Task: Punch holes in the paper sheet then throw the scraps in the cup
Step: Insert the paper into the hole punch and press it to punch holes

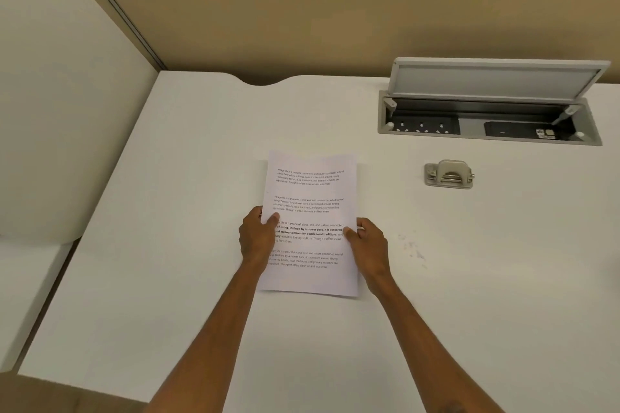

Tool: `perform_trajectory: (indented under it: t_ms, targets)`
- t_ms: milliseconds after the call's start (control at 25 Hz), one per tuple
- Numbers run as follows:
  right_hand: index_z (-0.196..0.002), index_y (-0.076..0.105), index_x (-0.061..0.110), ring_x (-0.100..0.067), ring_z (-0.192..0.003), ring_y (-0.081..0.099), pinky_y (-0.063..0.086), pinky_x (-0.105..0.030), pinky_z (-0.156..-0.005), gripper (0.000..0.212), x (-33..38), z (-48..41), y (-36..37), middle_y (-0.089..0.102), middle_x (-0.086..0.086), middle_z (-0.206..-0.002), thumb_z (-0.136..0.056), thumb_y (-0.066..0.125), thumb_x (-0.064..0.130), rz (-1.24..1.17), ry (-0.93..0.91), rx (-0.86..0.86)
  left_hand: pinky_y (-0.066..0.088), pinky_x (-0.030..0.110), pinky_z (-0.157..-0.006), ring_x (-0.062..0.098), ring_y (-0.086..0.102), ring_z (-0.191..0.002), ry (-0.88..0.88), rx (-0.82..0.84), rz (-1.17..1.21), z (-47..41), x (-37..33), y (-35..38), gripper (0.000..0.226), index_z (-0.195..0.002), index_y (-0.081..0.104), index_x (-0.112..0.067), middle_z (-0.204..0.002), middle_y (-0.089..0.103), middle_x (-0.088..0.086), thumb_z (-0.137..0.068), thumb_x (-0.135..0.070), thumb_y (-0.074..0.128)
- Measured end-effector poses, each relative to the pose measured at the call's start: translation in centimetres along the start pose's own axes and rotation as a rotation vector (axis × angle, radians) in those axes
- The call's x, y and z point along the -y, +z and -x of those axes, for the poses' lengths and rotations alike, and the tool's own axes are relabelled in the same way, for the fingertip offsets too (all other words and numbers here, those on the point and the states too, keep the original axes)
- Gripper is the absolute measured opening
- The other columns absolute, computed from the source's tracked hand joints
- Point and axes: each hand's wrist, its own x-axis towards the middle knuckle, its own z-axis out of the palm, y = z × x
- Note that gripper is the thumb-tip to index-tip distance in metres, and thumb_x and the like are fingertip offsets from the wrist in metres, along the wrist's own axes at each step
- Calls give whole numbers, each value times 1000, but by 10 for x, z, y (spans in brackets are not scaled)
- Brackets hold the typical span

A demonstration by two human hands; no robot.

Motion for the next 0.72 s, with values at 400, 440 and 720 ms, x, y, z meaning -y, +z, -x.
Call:
perform_trajectory:
  t_ms: [400,440,720]
  targets:
    - [-118,65,13,-18,-91,63,47,-30,-82,24,-1,-2,34,69,2,-100,-100,53,25,153,-16,-155,49,34,-93,19,62,-104,29,-48,-42,-25,13,-8,31,-124,61,-12,-122,68,5,-97,-28,61]
    - [-123,63,12,-16,-93,61,45,-29,-85,27,-1,0,35,67,3,-102,-101,52,22,173,-31,-186,46,31,-90,17,61,-102,43,-75,-48,-25,13,-9,30,-124,62,-13,-121,68,5,-97,-28,61]
    - [-129,60,11,-24,-106,59,37,-27,-86,32,-3,5,38,57,-1,-108,-99,49,10,262,-56,-198,40,28,-90,26,64,-109,89,-126,-175,-25,16,-10,31,-127,65,-13,-120,66,9,-97,-20,60]
